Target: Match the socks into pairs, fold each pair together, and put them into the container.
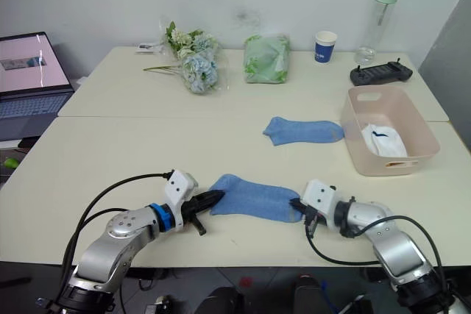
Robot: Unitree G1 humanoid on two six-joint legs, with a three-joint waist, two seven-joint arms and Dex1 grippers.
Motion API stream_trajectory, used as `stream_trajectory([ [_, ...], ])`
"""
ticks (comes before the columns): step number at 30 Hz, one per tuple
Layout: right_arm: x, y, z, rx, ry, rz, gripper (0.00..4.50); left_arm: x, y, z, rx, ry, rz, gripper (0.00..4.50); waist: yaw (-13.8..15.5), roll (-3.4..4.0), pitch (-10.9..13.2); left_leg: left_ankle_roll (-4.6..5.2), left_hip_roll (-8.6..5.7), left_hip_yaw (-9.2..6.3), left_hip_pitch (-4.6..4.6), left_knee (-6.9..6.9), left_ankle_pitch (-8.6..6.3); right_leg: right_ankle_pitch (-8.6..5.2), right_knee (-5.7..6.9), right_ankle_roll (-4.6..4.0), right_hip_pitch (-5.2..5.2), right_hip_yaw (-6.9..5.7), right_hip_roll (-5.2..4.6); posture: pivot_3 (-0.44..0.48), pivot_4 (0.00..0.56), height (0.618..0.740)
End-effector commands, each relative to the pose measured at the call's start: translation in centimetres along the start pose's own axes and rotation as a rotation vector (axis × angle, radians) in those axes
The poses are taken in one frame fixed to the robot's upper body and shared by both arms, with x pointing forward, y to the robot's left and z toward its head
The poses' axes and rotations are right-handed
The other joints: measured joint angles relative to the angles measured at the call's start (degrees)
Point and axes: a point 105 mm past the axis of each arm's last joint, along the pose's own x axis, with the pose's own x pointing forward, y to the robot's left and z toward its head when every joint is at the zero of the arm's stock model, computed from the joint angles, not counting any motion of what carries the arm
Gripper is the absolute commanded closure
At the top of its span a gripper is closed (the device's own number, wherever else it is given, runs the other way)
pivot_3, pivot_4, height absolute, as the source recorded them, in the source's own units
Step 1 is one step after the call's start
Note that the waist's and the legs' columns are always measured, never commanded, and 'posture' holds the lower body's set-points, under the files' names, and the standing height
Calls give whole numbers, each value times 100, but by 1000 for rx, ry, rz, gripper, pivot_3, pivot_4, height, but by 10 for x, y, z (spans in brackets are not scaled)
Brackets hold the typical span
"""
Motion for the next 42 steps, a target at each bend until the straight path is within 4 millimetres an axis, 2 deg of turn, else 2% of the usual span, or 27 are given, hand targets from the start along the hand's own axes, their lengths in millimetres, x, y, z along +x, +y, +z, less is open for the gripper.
stream_trajectory([
  [1, -13, -11, -10, 22, 41, -34, 4500, -8, 7, 0, -44, -6, 20, 4448, -1, 0, 0, 1, 0, 0, 2, 0, 0, 0, 0, 0, 2, 0, 0, 0, 150, 740],
  [5, -18, -14, 21, 77, -122, -29, 4500, -9, 2, 26, -45, -108, -20, 4448, -6, -2, 5, 1, 1, -1, 0, 0, -1, 0, 1, 0, 1, -1, 0, 0, 150, 740],
  [7, -23, -11, 28, 65, -144, 10, 4500, -14, 2, 35, 6, -123, -40, 4448, -7, -2, 6, 1, 3, -2, -3, 0, -1, 0, 2, 0, -3, -1, 1, 0, 150, 740],
  [9, -28, -6, 32, 36, -145, 60, 3914, -22, 0, 39, 86, -116, -83, 4500, -7, 0, 8, 1, 2, -2, -5, 1, -1, 0, 2, 0, -3, -1, 1, 0, 150, 740],
  [11, -31, -2, 29, 6, -111, 102, 3236, -31, -3, 35, 184, -70, -142, 4130, -10, 0, 8, 1, 2, -1, -4, 0, -1, 0, 1, 0, -4, -1, 1, 0, 150, 740],
  [14, -31, -2, 25, -9, -84, 103, 2202, -39, -4, 30, 276, -21, -195, 3373, -10, 3, 10, 2, 3, 1, -3, -3, -1, -1, 0, -1, -3, -2, 2, 0, 150, 740],
  [17, -27, 6, 14, 29, -40, 122, 1185, -33, 9, 25, 309, 6, -175, 2434, -1, 3, 10, 4, 1, 1, -4, -2, -2, -1, -2, -1, -1, -2, 1, 0, 150, 740],
  [18, -25, 9, 9, 43, -23, 127, 1178, -30, 13, 23, 312, 13, -173, 2144, 17, 2, 10, 4, 1, 0, -4, -2, -2, -1, -2, -1, -1, -4, 1, 0, 150, 740],
  [20, -21, 9, 0, 29, 21, 102, 1178, -21, 24, 21, 337, 28, -155, 1507, 29, 0, 11, 4, -2, 0, -7, 0, -2, -1, -4, 0, 2, -10, 1, 0, 150, 740],
  [24, -18, 12, -6, -5, 50, 102, 1178, -13, 36, 24, 350, 36, -160, 1507, 8, -1, 12, 4, -3, 0, -9, 2, -2, -1, -3, 0, -3, -5, 0, 0, 150, 740],
  [25, -18, 13, -6, -2, 49, 103, 1359, -12, 37, 26, 358, 35, -166, 1484, 2, -1, 12, 3, -1, -2, -9, 2, -2, -1, -1, 0, -4, -7, 1, 0, 150, 740],
  [27, -16, 14, -4, 4, 41, 99, 1768, -9, 40, 32, 373, 30, -188, 1472, -7, -1, 12, 3, 1, -5, -8, 2, -2, -1, 1, 0, -4, -9, 2, 0, 150, 740],
  [30, -15, 14, -1, 21, 25, 91, 2824, -7, 37, 37, 364, 27, -246, 1472, -13, -1, 12, 3, 0, -4, -8, 2, -2, -1, 1, 0, -3, -8, 2, 0, 150, 740],
  [34, -14, 13, -1, 17, 23, 85, 4252, 4, 42, 37, 313, 30, -234, 1472, -11, -2, 12, 3, -1, -5, -8, 2, -2, -1, 2, 1, -3, -10, 2, 0, 150, 740],
  [35, -14, 13, 0, 15, 22, 84, 4489, 7, 43, 34, 305, 45, -231, 1472, -12, -2, 12, 3, -1, -5, -8, 3, -2, -1, 3, 1, -3, -11, 2, 0, 150, 740],
  [41, -12, 11, 2, 7, 20, 78, 4489, 12, 46, 18, 260, 136, -249, 1472, -24, -2, 12, 4, 0, -5, -8, 4, -2, -1, 5, 1, -4, -9, 4, 0, 150, 740],
  [42, -12, 10, 2, 7, 19, 72, 4500, 12, 45, 16, 247, 140, -258, 1846, -24, -2, 12, 4, 0, -6, -8, 4, -2, -1, 5, 1, -4, -11, 4, 0, 150, 740],
])
